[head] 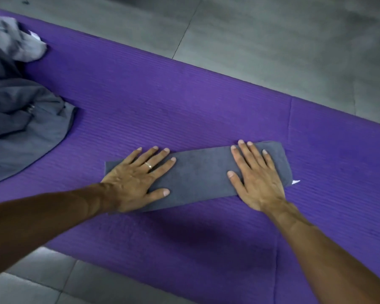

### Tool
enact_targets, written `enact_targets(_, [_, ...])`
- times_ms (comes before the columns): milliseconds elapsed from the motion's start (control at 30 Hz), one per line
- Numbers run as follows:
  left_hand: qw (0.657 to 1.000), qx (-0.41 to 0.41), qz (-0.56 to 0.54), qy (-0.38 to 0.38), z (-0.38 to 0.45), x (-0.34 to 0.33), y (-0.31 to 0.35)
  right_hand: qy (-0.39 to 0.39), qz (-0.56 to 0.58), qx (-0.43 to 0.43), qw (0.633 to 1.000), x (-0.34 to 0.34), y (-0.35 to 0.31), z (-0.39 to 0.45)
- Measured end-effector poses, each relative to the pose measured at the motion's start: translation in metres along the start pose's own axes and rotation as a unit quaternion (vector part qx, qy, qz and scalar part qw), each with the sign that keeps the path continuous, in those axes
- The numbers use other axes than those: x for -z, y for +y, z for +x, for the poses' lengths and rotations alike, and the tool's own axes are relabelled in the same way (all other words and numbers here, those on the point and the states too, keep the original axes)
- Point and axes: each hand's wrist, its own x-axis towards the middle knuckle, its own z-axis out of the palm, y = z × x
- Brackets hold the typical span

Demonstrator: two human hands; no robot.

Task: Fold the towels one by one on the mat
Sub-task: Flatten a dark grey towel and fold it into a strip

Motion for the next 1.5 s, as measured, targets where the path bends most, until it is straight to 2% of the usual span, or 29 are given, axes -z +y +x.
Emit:
enact_targets(67, [1.0, -0.002, 0.017, -0.012, -0.021, -0.001, -0.019, -0.011, -0.001, -0.041, 0.999, 0.007, -0.012, 0.004])
enact_targets(167, [0.998, 0.036, 0.003, -0.055, -0.041, 0.007, -0.031, 0.007, 0.041, -0.092, 0.995, 0.023, -0.056, 0.002])
enact_targets(233, [0.992, 0.076, -0.057, -0.077, -0.042, 0.013, -0.028, 0.031, 0.076, -0.052, 0.995, 0.029, -0.09, -0.006])
enact_targets(300, [0.979, 0.136, -0.149, -0.032, -0.033, 0.013, -0.024, 0.042, 0.1, 0.013, 0.994, 0.026, -0.116, -0.015])
enact_targets(333, [0.962, 0.173, -0.21, 0.02, -0.054, 0.014, -0.032, 0.052, 0.092, 0.046, 0.993, 0.031, -0.152, -0.03])
enact_targets(367, [0.934, 0.215, -0.281, 0.041, -0.069, 0.012, -0.041, 0.054, 0.089, 0.075, 0.992, 0.032, -0.178, -0.041])
enact_targets(433, [0.845, 0.293, -0.447, 0.009, -0.056, 0.012, -0.048, 0.017, 0.103, 0.089, 0.991, 0.027, -0.186, -0.046])
enact_targets(500, [0.767, 0.322, -0.554, -0.03, -0.049, 0.019, -0.045, 0.0, 0.118, 0.086, 0.989, 0.023, -0.187, -0.049])
enact_targets(600, [0.717, 0.342, -0.606, -0.026, -0.059, 0.03, -0.037, -0.014, 0.124, 0.111, 0.986, 0.023, -0.201, -0.056])
enact_targets(700, [0.64, 0.355, -0.681, -0.01, -0.064, 0.042, -0.027, 0.004, 0.11, 0.137, 0.984, 0.027, -0.215, -0.055])
enact_targets(767, [0.602, 0.367, -0.709, 0.004, -0.064, 0.055, -0.025, 0.041, 0.099, 0.139, 0.984, 0.031, -0.224, -0.055])
enact_targets(933, [0.547, 0.347, -0.759, 0.06, -0.064, 0.084, -0.022, 0.187, 0.145, 0.108, 0.966, 0.046, -0.232, -0.047])
enact_targets(1000, [0.55, 0.347, -0.756, 0.079, -0.064, 0.09, -0.02, 0.2, 0.18, 0.114, 0.956, 0.06, -0.229, -0.045])
enact_targets(1067, [0.595, 0.348, -0.715, 0.121, -0.064, 0.095, -0.018, 0.165, 0.253, 0.097, 0.948, 0.075, -0.228, -0.045])
enact_targets(1133, [0.644, 0.344, -0.663, 0.166, -0.063, 0.097, -0.02, 0.112, 0.38, 0.033, 0.918, 0.087, -0.226, -0.046])
enact_targets(1167, [0.652, 0.335, -0.659, 0.172, -0.062, 0.098, -0.019, 0.105, 0.434, 0.0, 0.895, 0.094, -0.224, -0.045])
enact_targets(1200, [0.644, 0.317, -0.676, 0.166, -0.063, 0.1, -0.018, 0.104, 0.476, -0.026, 0.873, 0.1, -0.221, -0.045])
enact_targets(1300, [0.574, 0.207, -0.786, 0.105, -0.062, 0.096, -0.002, 0.092, 0.583, -0.084, 0.803, 0.108, -0.207, -0.045])
enact_targets(1367, [0.559, 0.138, -0.816, 0.051, -0.064, 0.09, 0.014, 0.079, 0.645, -0.145, 0.746, 0.105, -0.196, -0.044])
enact_targets(1433, [0.579, 0.116, -0.807, 0.01, -0.06, 0.082, 0.03, 0.087, 0.698, -0.214, 0.678, 0.097, -0.178, -0.042])
enact_targets(1500, [0.646, 0.119, -0.754, -0.017, -0.053, 0.075, 0.044, 0.118, 0.718, -0.27, 0.631, 0.089, -0.158, -0.041])
